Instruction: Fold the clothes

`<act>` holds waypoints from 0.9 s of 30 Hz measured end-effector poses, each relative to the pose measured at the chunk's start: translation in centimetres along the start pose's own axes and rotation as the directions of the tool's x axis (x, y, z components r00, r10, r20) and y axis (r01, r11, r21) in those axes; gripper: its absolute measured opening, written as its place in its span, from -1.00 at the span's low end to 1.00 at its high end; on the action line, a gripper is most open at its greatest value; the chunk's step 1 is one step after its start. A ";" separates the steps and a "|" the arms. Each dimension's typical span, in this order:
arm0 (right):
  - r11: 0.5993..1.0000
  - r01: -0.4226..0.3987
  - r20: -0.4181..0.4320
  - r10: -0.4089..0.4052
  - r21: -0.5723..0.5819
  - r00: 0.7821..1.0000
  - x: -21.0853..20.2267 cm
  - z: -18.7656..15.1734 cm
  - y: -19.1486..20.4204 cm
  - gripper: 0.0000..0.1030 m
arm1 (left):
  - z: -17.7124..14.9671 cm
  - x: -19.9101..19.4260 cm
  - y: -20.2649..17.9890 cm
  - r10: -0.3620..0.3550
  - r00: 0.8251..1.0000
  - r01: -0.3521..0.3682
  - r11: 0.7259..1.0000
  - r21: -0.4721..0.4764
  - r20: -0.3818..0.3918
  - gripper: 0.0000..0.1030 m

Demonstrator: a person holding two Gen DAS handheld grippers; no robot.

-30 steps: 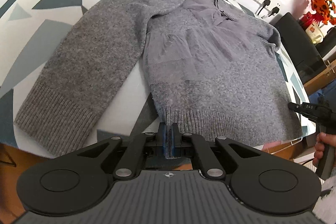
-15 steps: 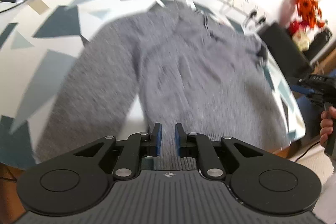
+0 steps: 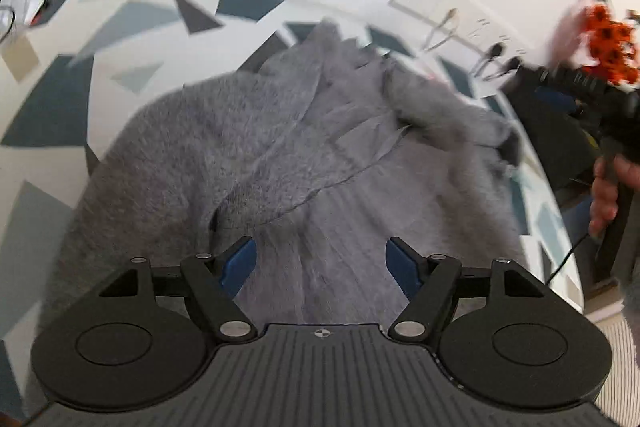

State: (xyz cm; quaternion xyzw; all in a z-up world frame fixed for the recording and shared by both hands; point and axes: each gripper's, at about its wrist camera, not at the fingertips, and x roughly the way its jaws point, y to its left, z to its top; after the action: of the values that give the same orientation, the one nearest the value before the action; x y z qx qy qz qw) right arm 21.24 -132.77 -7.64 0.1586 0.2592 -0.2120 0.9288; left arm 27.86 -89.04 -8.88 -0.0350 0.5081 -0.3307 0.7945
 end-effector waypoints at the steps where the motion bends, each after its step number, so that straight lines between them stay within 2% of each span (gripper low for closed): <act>1: 0.999 -0.005 -0.037 0.004 -0.040 0.999 1.7 -0.6 -0.4 -0.12 | 0.4 0.9 0.0 0.024 1.000 -0.024 0.999 -0.022 -0.009 0.41; 3: 0.994 -0.029 -0.112 0.017 -0.105 0.994 5.0 -2.0 -1.4 -0.09 | 1.4 2.6 -0.2 0.077 0.997 -0.078 0.996 -0.037 -0.025 0.41; 6: 0.970 -0.042 -0.144 0.008 -0.239 0.990 9.2 -3.8 -2.2 0.18 | 3.0 5.4 -0.4 0.164 0.984 -0.167 0.985 -0.039 -0.067 0.41; 7: 0.958 -0.063 -0.153 0.020 -0.280 0.988 10.2 -4.5 -1.9 0.31 | 3.5 6.6 -0.4 0.189 0.978 -0.194 0.980 -0.047 -0.084 0.40; 8: 0.944 -0.095 -0.168 0.043 -0.315 0.985 10.9 -5.2 -1.4 0.36 | 4.1 7.7 -0.5 0.214 0.972 -0.220 0.974 -0.053 -0.098 0.40; 10: 0.910 -0.158 -0.198 0.087 -0.382 0.976 12.4 -6.7 -0.3 0.43 | 5.0 8.8 -1.3 0.268 0.962 -0.270 0.962 -0.040 -0.058 0.40; 11: 0.891 -0.182 -0.211 0.100 -0.416 0.972 13.0 -7.2 0.0 0.43 | 5.5 9.4 -1.6 0.292 0.954 -0.295 0.955 -0.028 -0.064 0.40; 12: 0.883 -0.196 -0.208 0.115 -0.427 0.971 13.3 -7.5 0.0 0.37 | 5.9 9.8 -1.8 0.319 0.946 -0.321 0.947 -0.023 -0.056 0.40; 14: 0.894 -0.221 -0.189 0.158 -0.389 0.969 13.3 -7.2 -0.7 -0.08 | 6.7 10.1 -1.5 0.341 0.938 -0.343 0.939 -0.036 -0.055 0.39; 15: 0.918 -0.244 -0.187 0.192 -0.313 0.963 13.4 -6.5 -1.8 -0.45 | 7.1 10.2 -1.2 0.347 0.936 -0.350 0.935 -0.051 -0.050 0.39; 16: 0.940 -0.260 -0.179 0.223 -0.219 0.958 13.4 -5.8 -3.2 -0.67 | 7.5 10.3 -0.8 0.353 0.935 -0.355 0.932 -0.067 -0.045 0.39; 17: 0.958 -0.256 -0.150 0.236 -0.127 0.960 13.2 -5.1 -4.8 -0.78 | 7.9 10.3 -0.4 0.353 0.935 -0.355 0.931 -0.082 -0.039 0.39; 18: 0.975 -0.217 -0.100 0.212 -0.043 0.972 12.8 -4.4 -6.6 -0.93 | 8.3 10.4 -0.1 0.356 0.934 -0.357 0.929 -0.095 -0.032 0.39; 20: 0.988 -0.104 0.008 0.104 0.113 0.995 11.7 -3.0 -10.1 -0.93 | 9.2 10.6 0.3 0.404 0.915 -0.404 0.910 -0.098 -0.021 0.33; 21: 0.984 -0.027 0.060 0.017 0.177 0.998 10.9 -2.4 -11.9 -0.93 | 9.6 10.7 0.8 0.414 0.910 -0.413 0.904 -0.107 -0.018 0.31; 22: 0.970 0.058 0.110 -0.087 0.237 0.990 10.0 -2.0 -13.5 -0.93 | 10.1 10.8 1.3 0.424 0.906 -0.422 0.899 -0.116 -0.015 0.30; 24: 0.920 0.198 0.166 -0.265 0.339 0.950 8.6 -1.2 -16.7 -0.93 | 11.0 11.2 2.1 0.435 0.901 -0.432 0.893 -0.126 -0.008 0.28; 25: 0.901 0.243 0.161 -0.316 0.360 0.935 8.4 -0.9 -18.1 -0.92 | 11.5 11.4 2.3 0.436 0.900 -0.433 0.893 -0.126 -0.004 0.28; 27: 0.879 0.309 0.115 -0.372 0.364 0.921 8.2 -0.8 -19.9 -0.92 | 12.6 12.2 2.4 0.439 0.899 -0.437 0.894 -0.097 0.002 0.28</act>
State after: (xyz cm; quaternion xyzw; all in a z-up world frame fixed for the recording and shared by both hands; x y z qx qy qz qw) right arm 17.79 -152.08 -16.50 0.2477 0.1570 -0.4273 0.8552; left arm 42.70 -97.50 -13.30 0.0388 0.5083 -0.1188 0.8521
